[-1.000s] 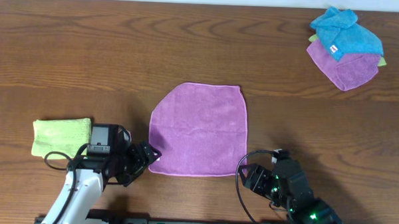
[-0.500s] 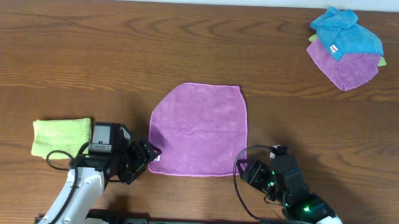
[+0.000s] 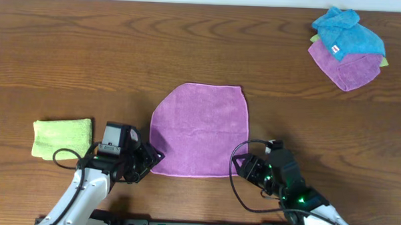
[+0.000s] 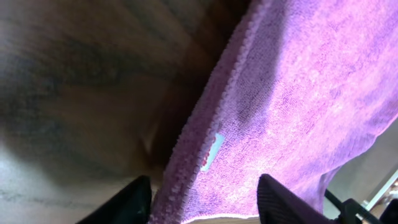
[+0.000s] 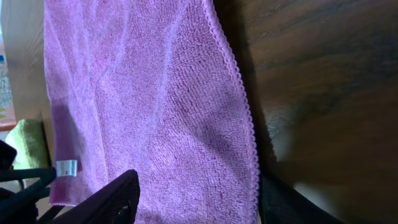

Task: Fold the cloth
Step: 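Grasp the pink cloth's two near corners with both grippers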

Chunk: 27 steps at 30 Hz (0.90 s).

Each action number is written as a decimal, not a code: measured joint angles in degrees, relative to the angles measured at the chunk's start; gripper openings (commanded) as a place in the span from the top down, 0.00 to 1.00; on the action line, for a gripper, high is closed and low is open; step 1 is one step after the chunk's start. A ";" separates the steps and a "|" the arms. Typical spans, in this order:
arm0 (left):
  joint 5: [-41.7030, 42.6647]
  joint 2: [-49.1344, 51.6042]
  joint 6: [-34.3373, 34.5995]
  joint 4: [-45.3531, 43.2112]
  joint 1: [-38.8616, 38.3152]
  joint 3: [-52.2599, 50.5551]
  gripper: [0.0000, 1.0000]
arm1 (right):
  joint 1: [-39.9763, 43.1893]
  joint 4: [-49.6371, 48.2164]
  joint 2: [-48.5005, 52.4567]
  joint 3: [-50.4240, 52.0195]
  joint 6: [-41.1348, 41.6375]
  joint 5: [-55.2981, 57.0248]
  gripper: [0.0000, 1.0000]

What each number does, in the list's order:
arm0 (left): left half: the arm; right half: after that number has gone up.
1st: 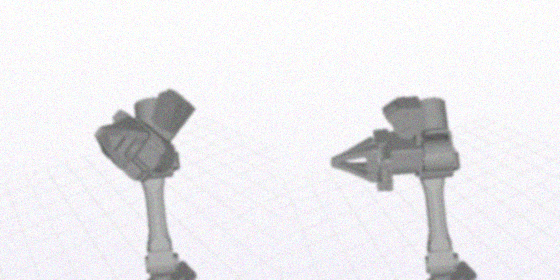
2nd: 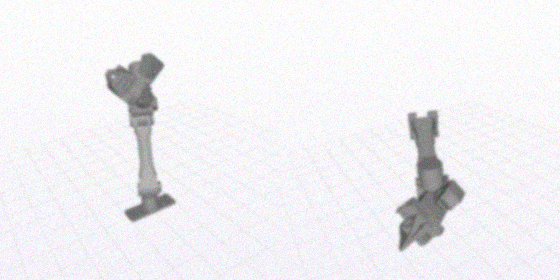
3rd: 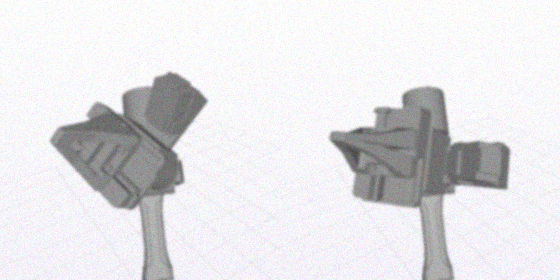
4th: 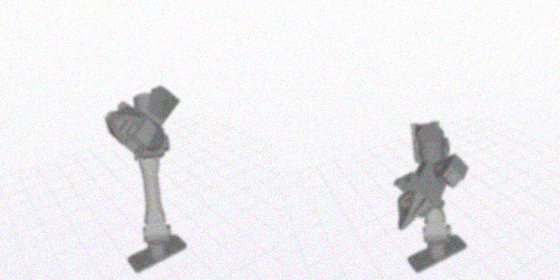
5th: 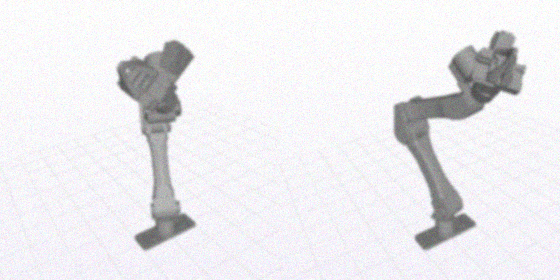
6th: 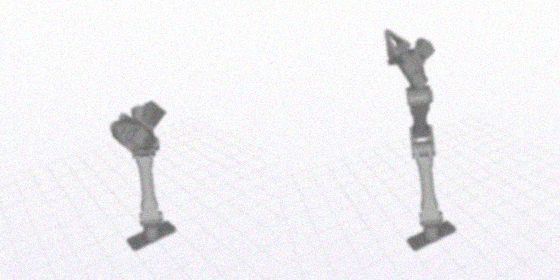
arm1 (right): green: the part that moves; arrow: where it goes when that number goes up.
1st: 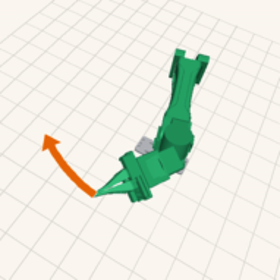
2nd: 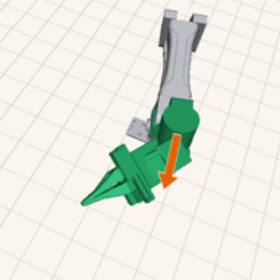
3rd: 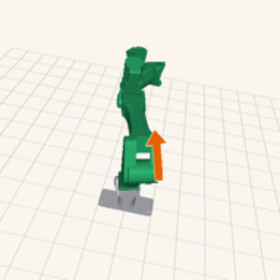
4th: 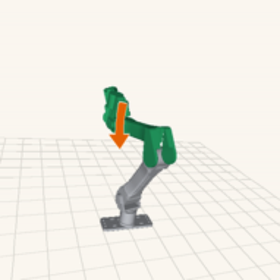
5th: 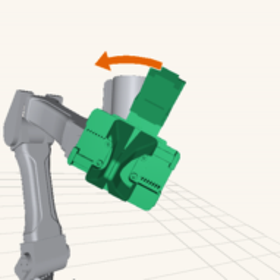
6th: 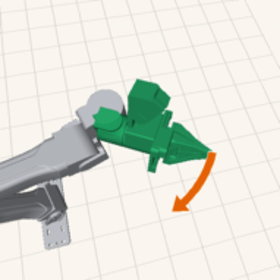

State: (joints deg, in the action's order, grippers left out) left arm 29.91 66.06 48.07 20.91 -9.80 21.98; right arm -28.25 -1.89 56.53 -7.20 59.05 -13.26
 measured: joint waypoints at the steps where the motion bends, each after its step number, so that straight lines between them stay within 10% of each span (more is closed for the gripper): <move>1: -0.20 0.02 0.09 -0.02 -0.02 0.00 0.56 | 0.02 -0.13 0.42 -0.15 0.00 -0.13 0.41; 13: -0.57 0.02 1.05 -0.42 -0.24 -2.86 0.79 | 0.07 -2.56 5.14 -1.01 0.00 -1.36 0.55; 18: -0.61 -0.04 1.66 -0.68 -0.24 -3.15 0.94 | 0.13 -2.93 6.97 -1.27 0.15 -1.57 0.76; 21: -0.57 0.02 1.46 -0.83 -0.24 -3.58 0.94 | 0.22 -2.80 8.17 -1.27 0.39 -1.79 0.97; 27: -0.33 0.07 1.44 -1.68 -0.28 -3.61 0.94 | 0.33 -2.69 8.68 -1.05 0.37 -1.97 0.99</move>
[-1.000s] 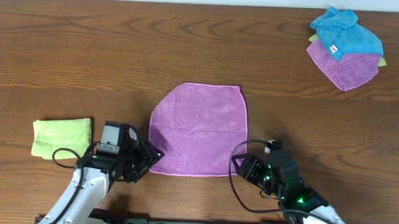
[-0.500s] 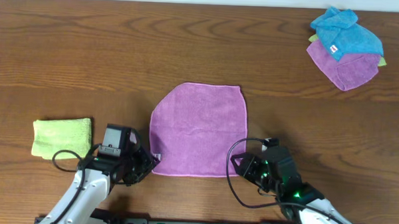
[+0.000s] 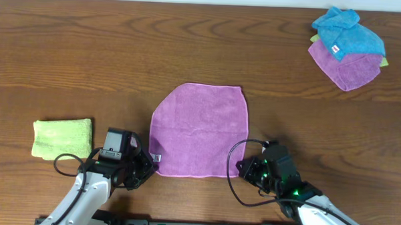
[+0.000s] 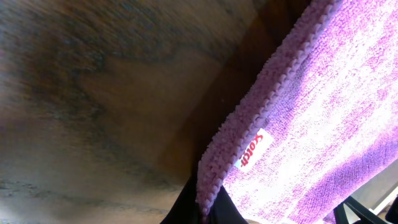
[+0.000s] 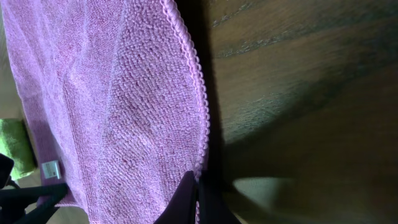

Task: Fold the cloth
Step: 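Grasp the pink cloth's two near corners with both grippers, then lift the near edge and fold it forward over the far half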

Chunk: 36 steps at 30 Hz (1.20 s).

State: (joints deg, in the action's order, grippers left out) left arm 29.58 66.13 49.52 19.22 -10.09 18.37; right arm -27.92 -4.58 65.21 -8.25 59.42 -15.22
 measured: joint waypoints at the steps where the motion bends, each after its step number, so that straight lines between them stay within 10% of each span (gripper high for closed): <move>1: 0.02 0.00 0.02 -0.04 0.00 0.00 0.94 | 0.00 -0.02 0.00 0.00 -0.09 -0.02 0.99; 23: 4.28 0.00 -3.48 8.79 -0.11 1.16 0.94 | -0.02 3.69 -1.38 -0.02 -1.77 -8.15 0.99; 36: 4.26 0.00 -6.49 17.90 -0.11 9.42 0.94 | 0.00 38.95 -15.93 -9.03 -6.12 -3.17 0.99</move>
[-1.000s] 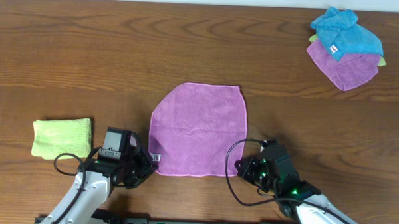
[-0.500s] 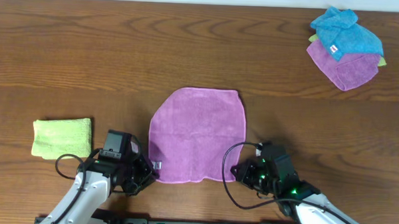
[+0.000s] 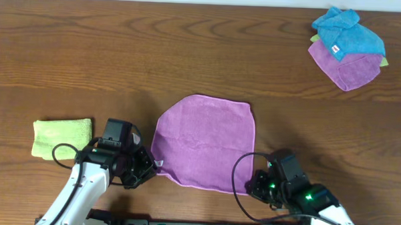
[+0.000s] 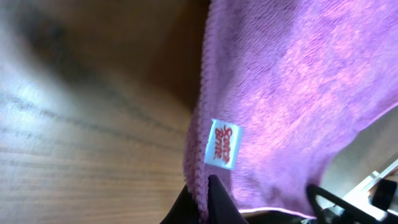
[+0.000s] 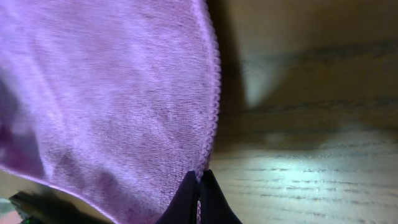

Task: Fold the cloth
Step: 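Lift the near edge and fold it forward over the far half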

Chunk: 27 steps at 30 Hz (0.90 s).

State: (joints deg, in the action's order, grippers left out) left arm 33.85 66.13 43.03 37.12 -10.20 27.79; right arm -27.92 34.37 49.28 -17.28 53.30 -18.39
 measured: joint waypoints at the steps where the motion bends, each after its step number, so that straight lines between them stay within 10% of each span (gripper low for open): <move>1: 0.02 0.00 -0.02 1.18 0.00 0.02 0.94 | 0.00 1.31 -0.28 -1.01 -0.39 0.24 0.99; 27: -0.04 -3.58 4.61 7.04 0.00 8.61 0.94 | 0.00 6.05 -0.57 -12.11 -2.23 5.84 0.99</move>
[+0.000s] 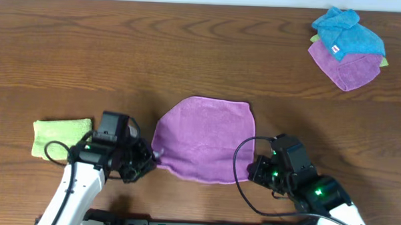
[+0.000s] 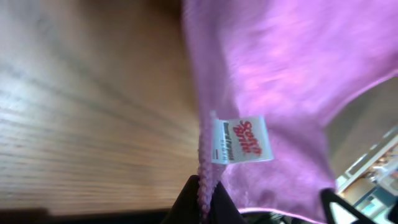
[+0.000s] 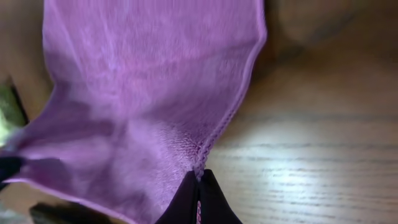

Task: Fold the cloth
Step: 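Lift the near edge and fold it forward over the far half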

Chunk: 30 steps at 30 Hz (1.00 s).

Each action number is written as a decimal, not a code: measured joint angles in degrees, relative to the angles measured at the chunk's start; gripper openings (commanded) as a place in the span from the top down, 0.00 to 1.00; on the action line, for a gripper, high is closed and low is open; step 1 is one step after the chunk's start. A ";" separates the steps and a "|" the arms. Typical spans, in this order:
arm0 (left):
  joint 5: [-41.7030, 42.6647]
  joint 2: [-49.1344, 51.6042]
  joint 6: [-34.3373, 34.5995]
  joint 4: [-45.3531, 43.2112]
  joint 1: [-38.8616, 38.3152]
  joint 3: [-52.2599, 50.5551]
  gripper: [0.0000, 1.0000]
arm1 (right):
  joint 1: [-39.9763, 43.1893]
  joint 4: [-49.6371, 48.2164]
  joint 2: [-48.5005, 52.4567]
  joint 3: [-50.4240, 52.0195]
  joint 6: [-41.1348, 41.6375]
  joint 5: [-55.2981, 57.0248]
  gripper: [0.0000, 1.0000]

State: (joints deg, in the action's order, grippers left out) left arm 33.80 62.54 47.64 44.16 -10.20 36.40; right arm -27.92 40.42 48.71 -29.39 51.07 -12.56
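Note:
A purple cloth (image 1: pixel 205 138) lies mid-table with its near edge raised off the wood and sagging between my two grippers. My left gripper (image 1: pixel 153 156) is shut on the cloth's near left corner, beside the white tag (image 2: pixel 241 140); the hem runs down between its fingers (image 2: pixel 202 198). My right gripper (image 1: pixel 253 166) is shut on the near right corner, the hem (image 3: pixel 200 163) pinched between its dark fingertips. The cloth's far edge (image 1: pixel 217 100) rests on the table.
A folded green cloth (image 1: pixel 59 137) lies at the left, close behind my left arm. A heap of blue, purple and green cloths (image 1: pixel 346 45) sits at the far right corner. The table's front edge runs just below both arms.
Both grippers have risen and moved a little farther from the front edge, still shut on their corners. The cloth's near edge now sags more between them.
Both grippers stood open at the flat cloth's near corners. Then each was shut on its corner, the cloth still flat. Then the near edge was lifted and the cloth bulged forward. Now the near edge hangs higher and farther in.

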 measured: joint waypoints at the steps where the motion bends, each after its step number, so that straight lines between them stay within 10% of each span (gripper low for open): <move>1: -0.52 0.00 0.20 -0.02 -0.04 1.36 0.94 | 0.00 -0.04 0.04 -0.66 0.00 0.96 0.99; 30: -7.69 14.60 2.78 -21.86 -0.11 5.22 0.94 | 8.37 -20.59 15.30 -3.17 -4.22 6.84 0.99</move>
State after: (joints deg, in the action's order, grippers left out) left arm 26.11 77.14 50.41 22.31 -10.31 41.63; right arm -19.55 19.84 64.01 -32.56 46.85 -5.72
